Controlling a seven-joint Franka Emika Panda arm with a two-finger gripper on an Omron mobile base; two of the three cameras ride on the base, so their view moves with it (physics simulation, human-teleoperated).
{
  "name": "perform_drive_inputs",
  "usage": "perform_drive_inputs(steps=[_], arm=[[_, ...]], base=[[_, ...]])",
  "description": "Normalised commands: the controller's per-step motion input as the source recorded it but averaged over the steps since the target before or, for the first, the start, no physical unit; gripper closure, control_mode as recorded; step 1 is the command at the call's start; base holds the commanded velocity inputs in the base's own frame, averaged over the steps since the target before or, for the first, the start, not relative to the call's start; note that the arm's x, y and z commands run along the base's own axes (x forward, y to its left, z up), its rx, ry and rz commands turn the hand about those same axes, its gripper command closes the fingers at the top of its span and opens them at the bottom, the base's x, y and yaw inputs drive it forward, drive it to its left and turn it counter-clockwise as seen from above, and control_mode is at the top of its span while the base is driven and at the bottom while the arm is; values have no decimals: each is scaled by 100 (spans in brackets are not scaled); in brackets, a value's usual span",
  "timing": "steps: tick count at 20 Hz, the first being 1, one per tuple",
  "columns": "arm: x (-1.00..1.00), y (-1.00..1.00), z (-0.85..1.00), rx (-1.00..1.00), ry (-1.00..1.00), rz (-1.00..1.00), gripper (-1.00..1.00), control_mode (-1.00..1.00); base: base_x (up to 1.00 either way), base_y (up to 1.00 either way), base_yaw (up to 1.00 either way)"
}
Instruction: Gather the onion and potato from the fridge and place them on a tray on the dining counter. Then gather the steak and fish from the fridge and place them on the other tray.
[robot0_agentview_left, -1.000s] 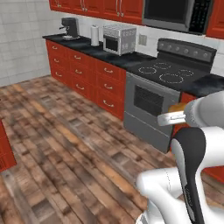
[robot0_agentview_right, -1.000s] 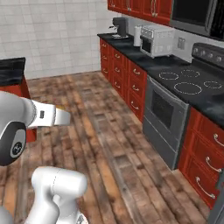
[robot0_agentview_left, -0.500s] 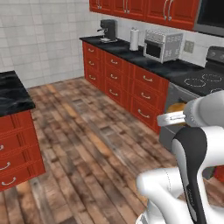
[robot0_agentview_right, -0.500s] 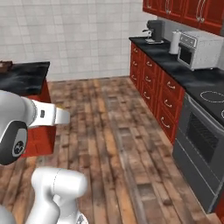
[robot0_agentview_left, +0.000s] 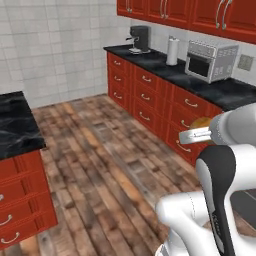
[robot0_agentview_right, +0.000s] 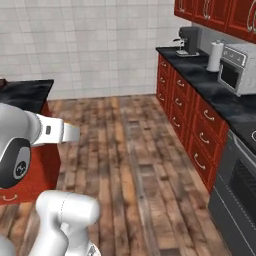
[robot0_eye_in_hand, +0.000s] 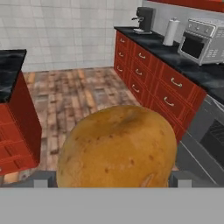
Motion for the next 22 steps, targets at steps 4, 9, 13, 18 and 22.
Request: perform_drive_inputs(steps=[4, 9, 13, 18, 22], arm=[[0, 0, 0, 0, 0, 0, 100, 100], [0, 0, 0, 0, 0, 0, 100, 100], [0, 0, 0, 0, 0, 0, 100, 100], [0, 0, 0, 0, 0, 0, 100, 100], [0, 0, 0, 0, 0, 0, 100, 100]], base=[[100, -17, 10], [100, -11, 11], [100, -6, 13], [100, 0, 16], [100, 0, 22]])
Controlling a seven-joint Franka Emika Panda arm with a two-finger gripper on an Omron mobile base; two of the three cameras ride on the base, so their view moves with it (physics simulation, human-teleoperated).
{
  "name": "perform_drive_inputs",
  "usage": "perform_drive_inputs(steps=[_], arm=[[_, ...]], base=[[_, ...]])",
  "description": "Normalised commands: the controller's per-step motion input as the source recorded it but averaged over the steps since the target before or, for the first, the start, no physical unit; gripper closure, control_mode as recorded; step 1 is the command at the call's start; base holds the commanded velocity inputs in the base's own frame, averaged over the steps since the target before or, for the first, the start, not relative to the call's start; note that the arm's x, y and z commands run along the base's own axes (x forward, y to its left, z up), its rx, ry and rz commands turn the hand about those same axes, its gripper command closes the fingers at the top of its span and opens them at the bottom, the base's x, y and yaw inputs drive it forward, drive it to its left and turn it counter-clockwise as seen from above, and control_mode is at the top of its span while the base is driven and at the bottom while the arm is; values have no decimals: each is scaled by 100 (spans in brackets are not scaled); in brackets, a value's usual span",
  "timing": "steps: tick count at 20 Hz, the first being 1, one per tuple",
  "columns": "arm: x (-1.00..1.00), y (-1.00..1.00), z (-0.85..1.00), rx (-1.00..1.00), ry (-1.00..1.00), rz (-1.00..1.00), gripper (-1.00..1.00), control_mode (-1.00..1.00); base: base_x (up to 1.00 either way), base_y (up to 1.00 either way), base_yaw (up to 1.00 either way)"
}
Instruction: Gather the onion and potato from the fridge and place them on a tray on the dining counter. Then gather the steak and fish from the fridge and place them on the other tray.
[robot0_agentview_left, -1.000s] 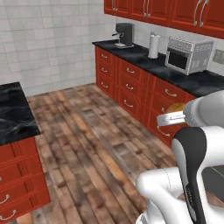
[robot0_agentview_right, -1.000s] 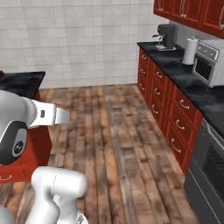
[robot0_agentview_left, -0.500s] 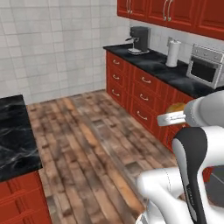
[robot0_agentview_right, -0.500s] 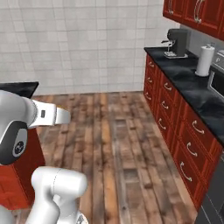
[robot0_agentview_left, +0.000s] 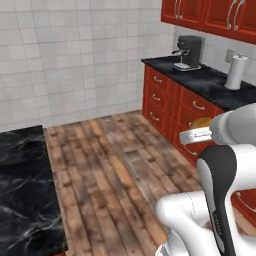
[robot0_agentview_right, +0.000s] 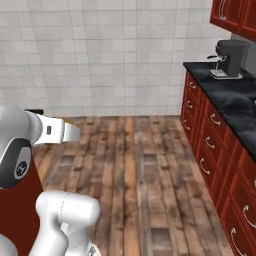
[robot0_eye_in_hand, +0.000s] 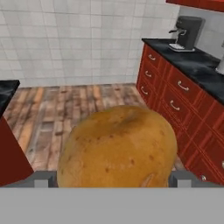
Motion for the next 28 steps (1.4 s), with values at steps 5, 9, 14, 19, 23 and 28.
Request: perform_drive_inputs(steps=[5, 9, 14, 19, 23, 28], arm=[[0, 0, 0, 0, 0, 0, 100, 100], [0, 0, 0, 0, 0, 0, 100, 100], [0, 0, 0, 0, 0, 0, 100, 100], [0, 0, 0, 0, 0, 0, 100, 100], [0, 0, 0, 0, 0, 0, 100, 100], [0, 0, 0, 0, 0, 0, 100, 100]], base=[[100, -9, 25], [100, -20, 31], [100, -15, 40], [100, -8, 43], [100, -17, 44], [100, -32, 47]])
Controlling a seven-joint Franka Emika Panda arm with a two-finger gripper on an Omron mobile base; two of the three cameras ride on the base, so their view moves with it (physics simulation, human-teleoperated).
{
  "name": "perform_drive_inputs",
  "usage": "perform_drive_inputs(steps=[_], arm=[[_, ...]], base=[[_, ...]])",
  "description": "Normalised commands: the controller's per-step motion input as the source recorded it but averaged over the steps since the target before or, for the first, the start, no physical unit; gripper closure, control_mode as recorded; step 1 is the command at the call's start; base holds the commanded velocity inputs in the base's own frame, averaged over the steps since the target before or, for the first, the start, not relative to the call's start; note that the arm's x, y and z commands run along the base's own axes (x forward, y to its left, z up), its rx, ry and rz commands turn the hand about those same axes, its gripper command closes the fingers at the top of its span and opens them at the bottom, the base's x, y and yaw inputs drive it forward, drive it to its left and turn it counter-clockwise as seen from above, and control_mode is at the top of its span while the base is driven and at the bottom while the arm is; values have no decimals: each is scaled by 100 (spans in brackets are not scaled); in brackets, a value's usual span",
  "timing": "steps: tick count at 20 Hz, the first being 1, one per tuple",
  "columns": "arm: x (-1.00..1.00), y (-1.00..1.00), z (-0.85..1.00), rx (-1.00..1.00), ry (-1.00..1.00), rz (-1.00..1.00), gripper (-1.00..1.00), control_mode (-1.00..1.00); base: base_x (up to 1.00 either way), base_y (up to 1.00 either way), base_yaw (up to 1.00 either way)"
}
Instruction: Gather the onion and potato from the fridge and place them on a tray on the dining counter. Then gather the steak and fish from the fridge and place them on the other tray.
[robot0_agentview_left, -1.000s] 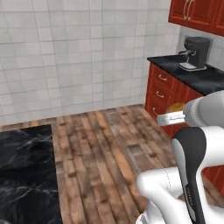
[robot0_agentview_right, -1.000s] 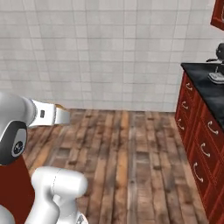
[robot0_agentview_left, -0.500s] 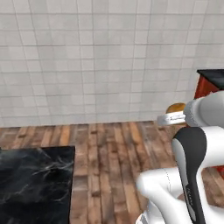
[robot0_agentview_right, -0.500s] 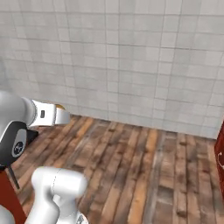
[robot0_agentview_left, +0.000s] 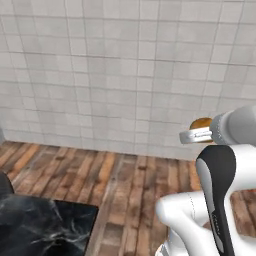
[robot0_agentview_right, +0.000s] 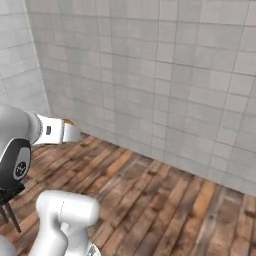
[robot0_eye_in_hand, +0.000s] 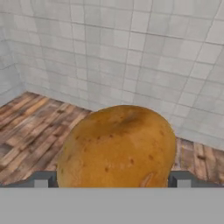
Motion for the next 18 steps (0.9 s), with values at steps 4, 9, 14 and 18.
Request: perform_drive_inputs(steps=[4, 9, 14, 18], arm=[[0, 0, 0, 0, 0, 0, 100, 100], [0, 0, 0, 0, 0, 0, 100, 100], [0, 0, 0, 0, 0, 0, 100, 100], [0, 0, 0, 0, 0, 0, 100, 100]], base=[[100, -28, 48], [100, -25, 48], [100, -19, 50], [100, -12, 53]])
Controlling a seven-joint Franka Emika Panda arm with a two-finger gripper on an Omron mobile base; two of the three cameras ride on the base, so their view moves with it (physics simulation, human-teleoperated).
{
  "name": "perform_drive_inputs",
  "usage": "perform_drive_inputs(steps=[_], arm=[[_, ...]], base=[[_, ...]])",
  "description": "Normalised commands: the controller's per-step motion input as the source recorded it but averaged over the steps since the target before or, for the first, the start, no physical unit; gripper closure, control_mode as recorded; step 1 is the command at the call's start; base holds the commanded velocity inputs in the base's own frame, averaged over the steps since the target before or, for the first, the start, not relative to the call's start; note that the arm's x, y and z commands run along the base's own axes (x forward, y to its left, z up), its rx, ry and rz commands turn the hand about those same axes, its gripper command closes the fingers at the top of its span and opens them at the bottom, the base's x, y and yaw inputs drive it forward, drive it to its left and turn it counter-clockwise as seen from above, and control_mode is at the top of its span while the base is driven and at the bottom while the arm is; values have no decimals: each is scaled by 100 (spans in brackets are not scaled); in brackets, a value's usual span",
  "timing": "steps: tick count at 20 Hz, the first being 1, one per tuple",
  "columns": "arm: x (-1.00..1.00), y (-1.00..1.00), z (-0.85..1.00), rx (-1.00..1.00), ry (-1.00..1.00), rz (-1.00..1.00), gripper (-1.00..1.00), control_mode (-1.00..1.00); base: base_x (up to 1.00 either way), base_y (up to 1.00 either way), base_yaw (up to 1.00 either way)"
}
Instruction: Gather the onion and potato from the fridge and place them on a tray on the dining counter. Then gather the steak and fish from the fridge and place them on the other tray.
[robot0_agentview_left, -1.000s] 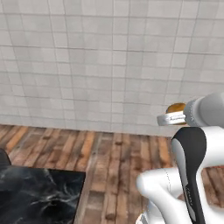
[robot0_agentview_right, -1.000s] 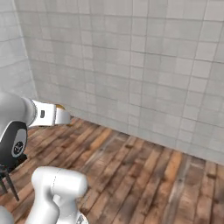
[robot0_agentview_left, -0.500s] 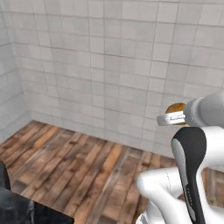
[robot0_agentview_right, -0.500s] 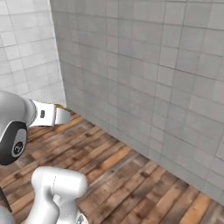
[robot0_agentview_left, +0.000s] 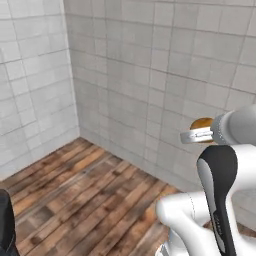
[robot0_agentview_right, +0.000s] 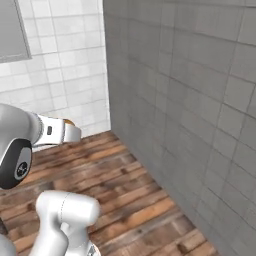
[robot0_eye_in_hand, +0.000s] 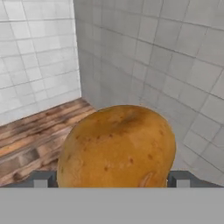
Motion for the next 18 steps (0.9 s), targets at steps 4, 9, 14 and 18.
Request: perform_drive_inputs(steps=[4, 9, 14, 18], arm=[[0, 0, 0, 0, 0, 0, 100, 100], [0, 0, 0, 0, 0, 0, 100, 100], [0, 0, 0, 0, 0, 0, 100, 100], [0, 0, 0, 0, 0, 0, 100, 100]], base=[[100, -10, 53], [100, -4, 54], [100, -1, 57], [100, -2, 59]])
